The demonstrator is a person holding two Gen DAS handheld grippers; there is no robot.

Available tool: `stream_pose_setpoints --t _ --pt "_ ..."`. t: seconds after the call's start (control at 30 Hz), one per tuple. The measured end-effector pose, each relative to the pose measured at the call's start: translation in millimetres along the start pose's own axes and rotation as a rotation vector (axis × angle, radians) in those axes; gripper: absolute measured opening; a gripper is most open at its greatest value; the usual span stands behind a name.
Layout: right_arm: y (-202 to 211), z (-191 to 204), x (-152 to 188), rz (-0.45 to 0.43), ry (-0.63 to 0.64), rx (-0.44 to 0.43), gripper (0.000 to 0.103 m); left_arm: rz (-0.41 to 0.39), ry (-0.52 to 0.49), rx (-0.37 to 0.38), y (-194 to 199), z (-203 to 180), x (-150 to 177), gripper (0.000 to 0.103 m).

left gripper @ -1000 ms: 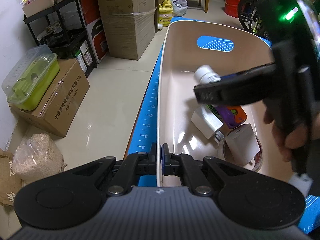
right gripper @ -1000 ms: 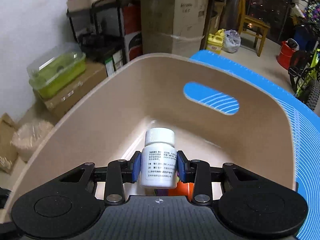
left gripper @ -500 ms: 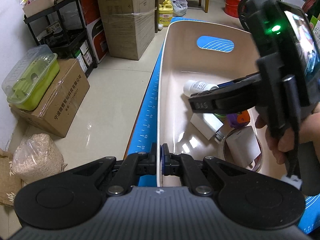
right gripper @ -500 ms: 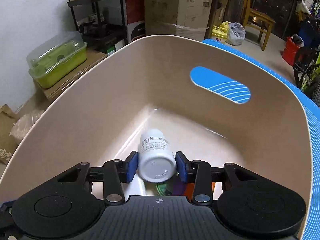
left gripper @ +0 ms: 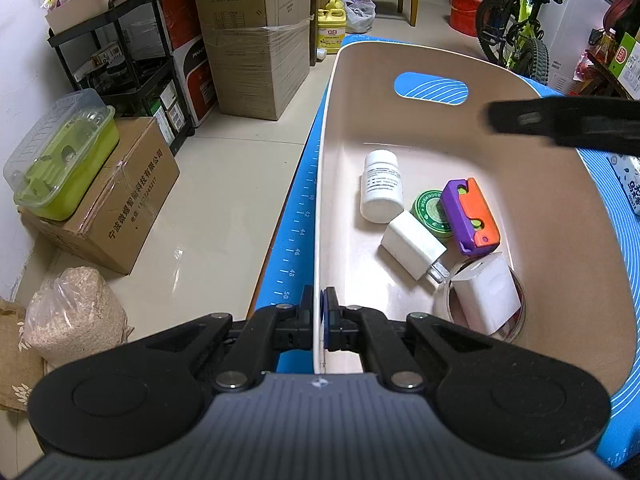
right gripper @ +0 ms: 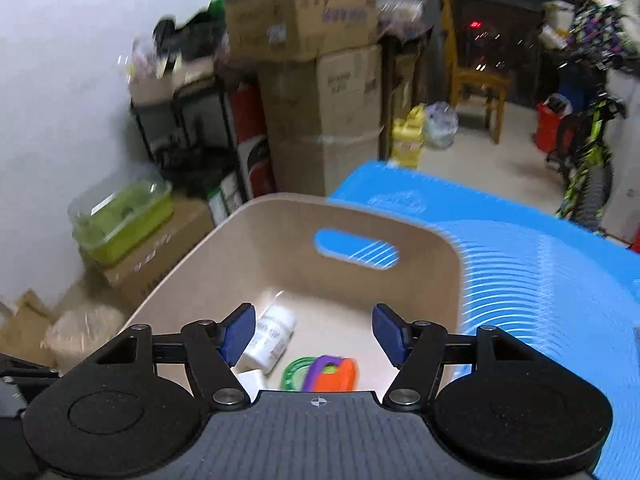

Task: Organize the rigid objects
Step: 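Move the right gripper to the black remote and grasp it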

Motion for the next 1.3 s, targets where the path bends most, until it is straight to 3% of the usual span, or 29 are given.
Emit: stream_pose_setpoints --t 0.2,0.37,0.67,0.87,1.3 --pt "56 -41 15 -0.120 -0.001 0.125 0.077 -0.001 0.002 0.003 0 1 -1 0.005" --pt "70 -78 44 -0.121 -0.069 0.223 0.077 -0.001 0.003 0.000 -1 2 -1 0.005" --pt "35 -120 97 -0.062 -0.165 0.330 0.077 -0.001 0.002 0.000 -1 2 -1 0.005" --pt "10 -128 124 -0.050 -0.179 0.344 0.077 -0.001 -0.003 -0.004 -1 1 0 0.005" --pt "-23 -131 147 -0.053 -0.187 0.378 0.076 -0.001 -0.002 -0.002 -1 1 0 0.005"
Point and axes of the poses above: each gripper's, at about its wrist camera, not at the fingertips, and y roughly against the way its jaws point, z to its left, x to its underside, the point moved 5 cm from there along -y, roughly the way its jaws point, and after that the axes turned 6 degrees about y, right-handed, at the moved point
